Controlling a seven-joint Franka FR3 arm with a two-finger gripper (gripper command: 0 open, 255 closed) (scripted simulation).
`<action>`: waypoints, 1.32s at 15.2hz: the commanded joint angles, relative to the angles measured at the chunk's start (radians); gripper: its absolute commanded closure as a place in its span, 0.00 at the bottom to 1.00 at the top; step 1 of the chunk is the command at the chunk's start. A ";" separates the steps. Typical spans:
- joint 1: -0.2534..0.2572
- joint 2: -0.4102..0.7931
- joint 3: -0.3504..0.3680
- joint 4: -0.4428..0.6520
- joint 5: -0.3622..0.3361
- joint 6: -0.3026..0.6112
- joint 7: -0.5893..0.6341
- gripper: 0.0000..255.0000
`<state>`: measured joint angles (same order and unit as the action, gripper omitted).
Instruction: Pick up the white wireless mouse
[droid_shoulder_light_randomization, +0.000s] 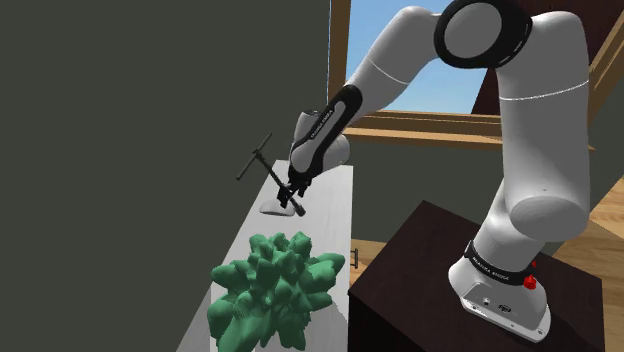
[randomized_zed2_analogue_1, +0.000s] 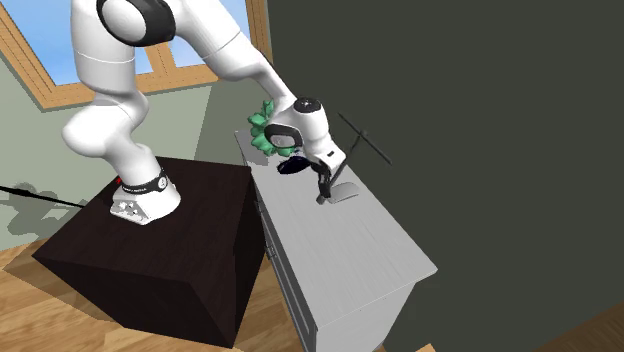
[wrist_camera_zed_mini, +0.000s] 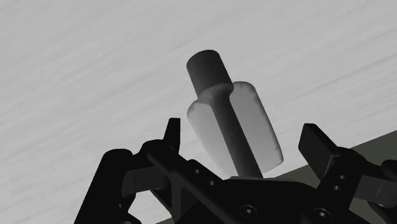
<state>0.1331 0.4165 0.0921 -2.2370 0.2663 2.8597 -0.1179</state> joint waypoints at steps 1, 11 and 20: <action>-0.002 0.050 0.007 0.034 0.002 0.018 -0.009 0.00; -0.016 0.150 0.024 0.061 0.013 0.090 -0.032 1.00; -0.016 0.151 0.025 0.060 0.013 0.092 -0.032 1.00</action>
<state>0.1170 0.5659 0.1164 -2.1765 0.2792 2.9506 -0.1498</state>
